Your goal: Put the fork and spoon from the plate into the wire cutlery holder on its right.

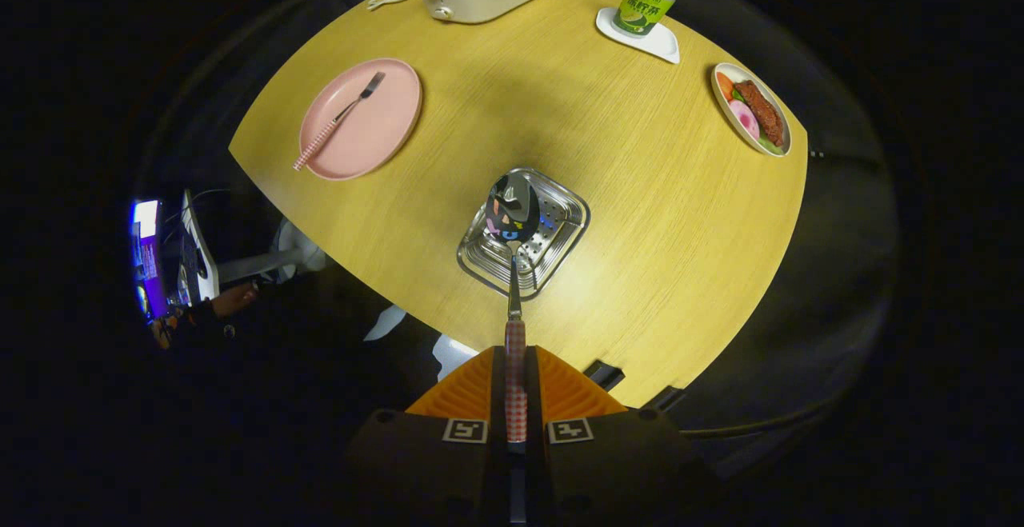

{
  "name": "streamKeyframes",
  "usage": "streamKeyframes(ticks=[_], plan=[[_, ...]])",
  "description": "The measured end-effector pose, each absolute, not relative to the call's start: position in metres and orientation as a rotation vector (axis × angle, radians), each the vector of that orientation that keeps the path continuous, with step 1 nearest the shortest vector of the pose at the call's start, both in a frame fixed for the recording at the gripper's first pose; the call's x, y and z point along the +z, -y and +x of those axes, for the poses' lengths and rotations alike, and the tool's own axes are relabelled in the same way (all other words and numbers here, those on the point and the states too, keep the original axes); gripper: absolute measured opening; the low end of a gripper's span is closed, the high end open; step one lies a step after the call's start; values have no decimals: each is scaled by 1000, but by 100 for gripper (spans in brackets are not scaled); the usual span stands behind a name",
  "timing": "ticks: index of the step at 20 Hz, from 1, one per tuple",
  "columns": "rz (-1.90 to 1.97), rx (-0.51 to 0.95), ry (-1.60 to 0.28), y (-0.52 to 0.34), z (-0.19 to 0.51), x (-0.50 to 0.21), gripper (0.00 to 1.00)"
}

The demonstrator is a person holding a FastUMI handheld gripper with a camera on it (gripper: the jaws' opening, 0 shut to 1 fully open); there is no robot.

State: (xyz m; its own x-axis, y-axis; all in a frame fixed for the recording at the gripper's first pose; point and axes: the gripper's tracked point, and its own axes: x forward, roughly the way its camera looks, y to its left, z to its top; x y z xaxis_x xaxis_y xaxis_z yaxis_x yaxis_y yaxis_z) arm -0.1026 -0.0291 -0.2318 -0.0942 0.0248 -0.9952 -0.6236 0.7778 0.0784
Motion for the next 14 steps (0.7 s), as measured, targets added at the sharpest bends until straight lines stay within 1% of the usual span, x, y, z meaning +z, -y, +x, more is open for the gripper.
streamKeyframes(ticks=[4, 10, 14], plan=[[-571, 579, -1675, 41, -98, -244, 12], [-669, 540, -1846, 30, -93, -262, 13], [-683, 503, -1891, 16, -88, -270, 12]])
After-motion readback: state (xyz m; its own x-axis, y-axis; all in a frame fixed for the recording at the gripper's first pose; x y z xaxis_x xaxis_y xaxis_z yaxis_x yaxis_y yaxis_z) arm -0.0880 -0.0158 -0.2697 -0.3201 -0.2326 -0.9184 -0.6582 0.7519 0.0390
